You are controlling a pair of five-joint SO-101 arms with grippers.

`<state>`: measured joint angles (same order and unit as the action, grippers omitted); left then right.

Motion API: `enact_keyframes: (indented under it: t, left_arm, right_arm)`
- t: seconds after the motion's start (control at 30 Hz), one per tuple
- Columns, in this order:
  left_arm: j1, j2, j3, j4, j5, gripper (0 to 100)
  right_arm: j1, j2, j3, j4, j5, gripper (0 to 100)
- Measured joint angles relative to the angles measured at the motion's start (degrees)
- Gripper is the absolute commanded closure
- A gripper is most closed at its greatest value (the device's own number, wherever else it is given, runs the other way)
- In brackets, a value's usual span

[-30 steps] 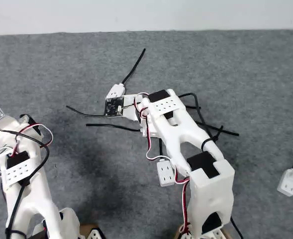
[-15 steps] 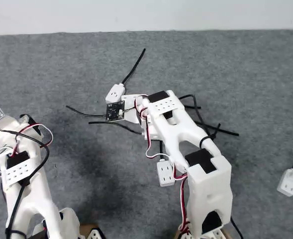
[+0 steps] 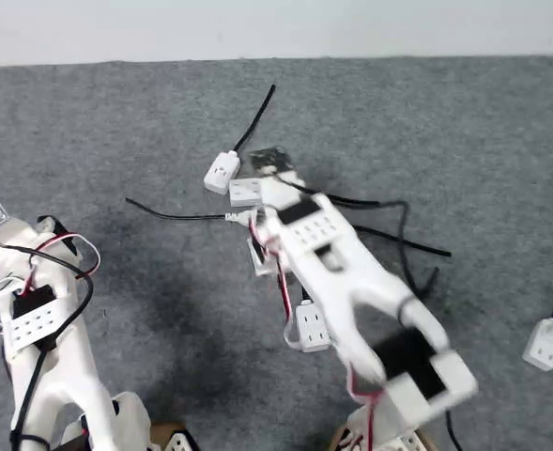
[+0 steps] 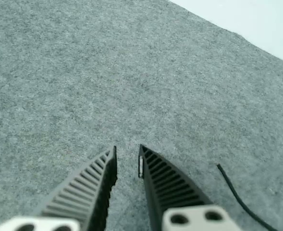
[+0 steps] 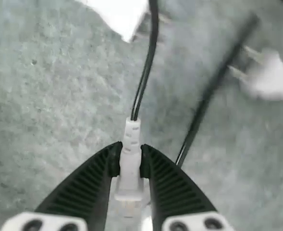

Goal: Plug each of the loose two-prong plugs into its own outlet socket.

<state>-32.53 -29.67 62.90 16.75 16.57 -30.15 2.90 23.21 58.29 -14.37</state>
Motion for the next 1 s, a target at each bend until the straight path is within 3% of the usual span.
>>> enact_keyframes:
  t: [0.17,0.43,0.57,0.8,1.0]
  left_arm:
    - [0.0,0.0,0.0,0.0,-2.8,92]
    - [0.0,0.0,0.0,0.0,-3.3,92]
    - [0.0,0.0,0.0,0.0,-3.3,92]
    - [0.0,0.0,0.0,0.0,-3.3,92]
    - [0.0,0.0,0.0,0.0,-3.3,92]
  right_arm:
    - [0.3,-12.8,16.3,-12.1,-0.4,97.7]
    - [-4.0,-10.5,21.3,-16.4,2.2,74.6]
    - [-4.7,-9.3,19.1,-12.3,5.3,78.3]
    - [-4.7,-11.1,12.9,-3.3,10.2,99.7]
    - [-3.3,-13.1,12.6,-2.1,12.8,98.6]
